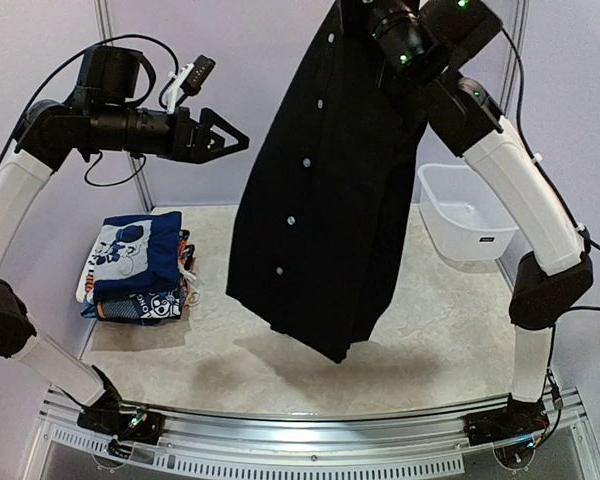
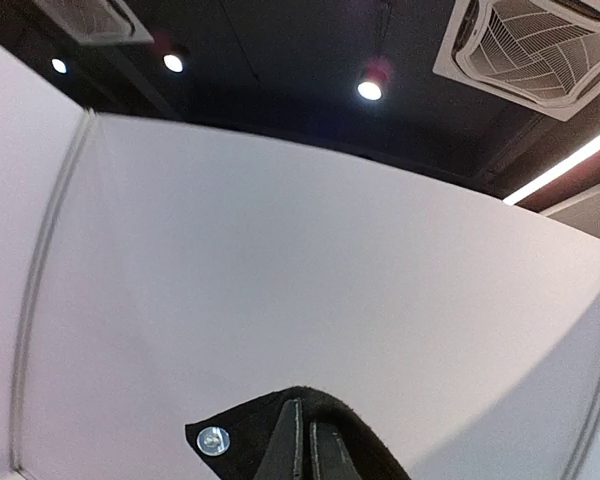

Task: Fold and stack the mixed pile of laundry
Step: Flatten out the crumpled shirt at the corner of the board.

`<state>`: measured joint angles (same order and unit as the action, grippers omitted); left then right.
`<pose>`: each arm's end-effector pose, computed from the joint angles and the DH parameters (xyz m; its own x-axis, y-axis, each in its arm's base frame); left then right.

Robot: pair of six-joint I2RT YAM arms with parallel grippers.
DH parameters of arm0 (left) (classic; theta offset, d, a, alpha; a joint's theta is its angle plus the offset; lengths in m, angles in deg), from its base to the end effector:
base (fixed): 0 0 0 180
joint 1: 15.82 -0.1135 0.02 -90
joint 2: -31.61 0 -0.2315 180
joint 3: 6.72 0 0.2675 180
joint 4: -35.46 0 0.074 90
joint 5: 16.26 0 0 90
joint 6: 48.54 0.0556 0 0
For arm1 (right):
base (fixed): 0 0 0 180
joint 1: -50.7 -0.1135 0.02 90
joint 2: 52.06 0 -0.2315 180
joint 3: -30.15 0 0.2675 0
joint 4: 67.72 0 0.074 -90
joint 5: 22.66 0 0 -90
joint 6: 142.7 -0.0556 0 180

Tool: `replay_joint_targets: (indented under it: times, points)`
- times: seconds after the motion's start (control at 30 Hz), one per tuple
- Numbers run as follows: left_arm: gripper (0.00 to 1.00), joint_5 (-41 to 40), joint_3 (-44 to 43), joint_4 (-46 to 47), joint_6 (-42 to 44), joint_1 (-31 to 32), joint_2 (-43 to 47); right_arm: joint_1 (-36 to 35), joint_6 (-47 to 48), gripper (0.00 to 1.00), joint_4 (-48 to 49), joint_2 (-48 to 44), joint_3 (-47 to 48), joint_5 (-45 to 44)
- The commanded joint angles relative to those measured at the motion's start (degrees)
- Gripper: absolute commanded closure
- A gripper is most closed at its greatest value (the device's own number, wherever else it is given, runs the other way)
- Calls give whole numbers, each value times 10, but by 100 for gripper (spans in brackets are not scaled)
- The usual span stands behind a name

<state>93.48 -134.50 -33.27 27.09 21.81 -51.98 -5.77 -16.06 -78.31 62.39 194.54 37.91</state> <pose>0.2268 -0.1986 0.4775 -0.5217 0.1072 -0.8464 0.7108 0.6033 -0.3617 0.2341 0.3039 0.6066 0.5891 -0.0520 -0.8064 -0.2051 0.9556 -0.2115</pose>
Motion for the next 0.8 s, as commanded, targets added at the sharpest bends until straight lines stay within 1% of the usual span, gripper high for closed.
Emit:
replay_joint_targets:
  times: [0.0, 0.07, 0.17, 0.27, 0.33, 0.4, 0.47, 0.57, 0.63, 0.7, 0.77]
  points:
    - [10, -32, 19, -2, 49, 70, 4, 6, 144, 100, 6, 30, 6, -161]
    - [11, -29, 29, 16, 53, 98, 2, 8, 173, 100, 0, 35, 6, -199]
    - [11, -39, 34, 37, 63, 146, -12, 13, 182, 100, -12, 36, 6, -239]
    - [13, -48, 40, 56, 70, 177, -31, 21, 171, 100, -22, 35, 6, -277]
    - [14, -46, 58, 86, 73, 190, -36, 24, 153, 100, -41, 33, 6, -296]
    - [15, -40, 89, 130, 75, 199, -36, 26, 138, 100, -45, 32, 6, -322]
    - [16, -42, 139, 191, 78, 210, -34, 29, 133, 100, -46, 32, 5, -349]
    - [13, -84, 207, 283, 98, 229, -38, 33, 132, 100, -51, 36, 5, -384]
    - [10, -96, 248, 338, 116, 235, -53, 34, 129, 100, -54, 39, 5, -395]
    - [10, -100, 269, 365, 139, 237, -79, 36, 123, 100, -64, 41, 4, -406]
    - [11, -108, 269, 354, 158, 237, -116, 39, 111, 100, -83, 43, 1, -413]
